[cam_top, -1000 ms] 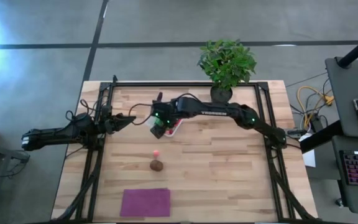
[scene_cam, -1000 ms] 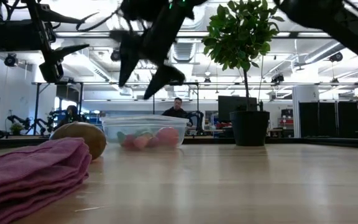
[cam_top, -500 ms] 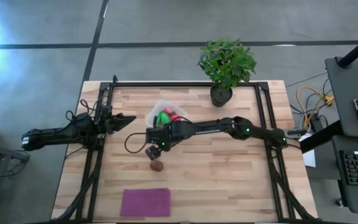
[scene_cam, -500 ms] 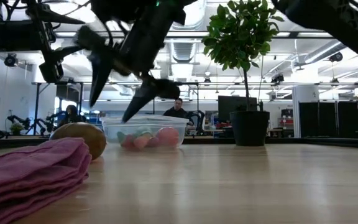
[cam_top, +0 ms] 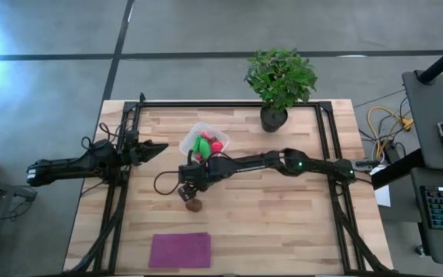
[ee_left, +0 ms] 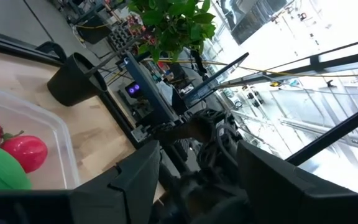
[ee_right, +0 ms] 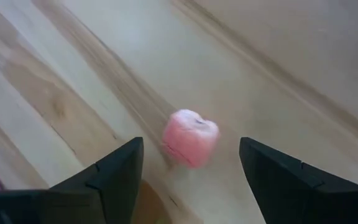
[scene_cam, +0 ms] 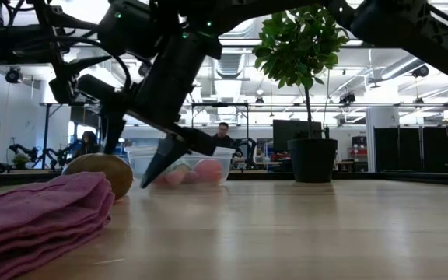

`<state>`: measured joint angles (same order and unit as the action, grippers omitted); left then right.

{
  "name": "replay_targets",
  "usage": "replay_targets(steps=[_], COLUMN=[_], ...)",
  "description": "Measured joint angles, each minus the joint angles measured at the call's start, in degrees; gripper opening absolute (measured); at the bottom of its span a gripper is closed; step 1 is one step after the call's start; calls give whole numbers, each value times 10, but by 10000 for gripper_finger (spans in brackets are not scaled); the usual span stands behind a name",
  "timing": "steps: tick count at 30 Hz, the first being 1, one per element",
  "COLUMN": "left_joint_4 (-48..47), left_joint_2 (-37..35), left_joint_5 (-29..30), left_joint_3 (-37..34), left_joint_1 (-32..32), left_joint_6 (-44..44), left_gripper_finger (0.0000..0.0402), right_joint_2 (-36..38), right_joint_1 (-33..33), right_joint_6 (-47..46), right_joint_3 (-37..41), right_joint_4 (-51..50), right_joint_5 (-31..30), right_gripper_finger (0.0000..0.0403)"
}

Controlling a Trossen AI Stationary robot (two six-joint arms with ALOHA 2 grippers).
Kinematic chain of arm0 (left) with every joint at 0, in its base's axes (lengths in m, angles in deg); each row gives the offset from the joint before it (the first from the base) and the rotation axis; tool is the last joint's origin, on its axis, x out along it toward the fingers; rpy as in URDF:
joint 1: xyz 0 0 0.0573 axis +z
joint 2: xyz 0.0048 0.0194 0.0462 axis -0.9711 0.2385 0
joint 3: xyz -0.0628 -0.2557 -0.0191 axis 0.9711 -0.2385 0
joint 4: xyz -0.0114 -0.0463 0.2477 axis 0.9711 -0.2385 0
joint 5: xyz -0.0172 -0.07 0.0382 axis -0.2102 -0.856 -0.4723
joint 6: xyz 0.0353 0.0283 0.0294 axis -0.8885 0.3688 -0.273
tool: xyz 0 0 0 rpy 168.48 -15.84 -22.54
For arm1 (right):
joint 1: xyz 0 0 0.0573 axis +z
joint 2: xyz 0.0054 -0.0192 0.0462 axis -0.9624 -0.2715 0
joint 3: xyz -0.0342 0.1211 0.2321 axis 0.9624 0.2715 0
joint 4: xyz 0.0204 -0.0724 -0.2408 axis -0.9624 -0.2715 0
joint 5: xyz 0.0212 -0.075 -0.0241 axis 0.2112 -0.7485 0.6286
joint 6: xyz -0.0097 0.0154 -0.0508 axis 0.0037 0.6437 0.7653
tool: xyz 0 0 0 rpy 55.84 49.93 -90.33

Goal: Pick and placing Produce into tupperware
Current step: Put the peach into the transparent bin

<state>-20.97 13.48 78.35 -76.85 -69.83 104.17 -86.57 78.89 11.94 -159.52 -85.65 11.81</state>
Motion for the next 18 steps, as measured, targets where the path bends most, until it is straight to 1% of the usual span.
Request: replay_targets(steps=[3,8,18], left_joint_4=[0,0,0], left_joint_2=[0,-1,0], left_joint_5=[0,0,0], left_joint_3=[0,0,0], left_joint_1=[0,0,0], left_joint_6=[0,0,0], left_gripper_finger=[201,201,201], right_joint_2=[-1,-2,-5], right_joint_1=[3,4,14], right_joint_6=[8,28,28], right_joint_3=[0,0,2], right_joint_4=[15,18,12], right_joint_5=[-15,-20,-32], right_gripper_finger=[258,253,215])
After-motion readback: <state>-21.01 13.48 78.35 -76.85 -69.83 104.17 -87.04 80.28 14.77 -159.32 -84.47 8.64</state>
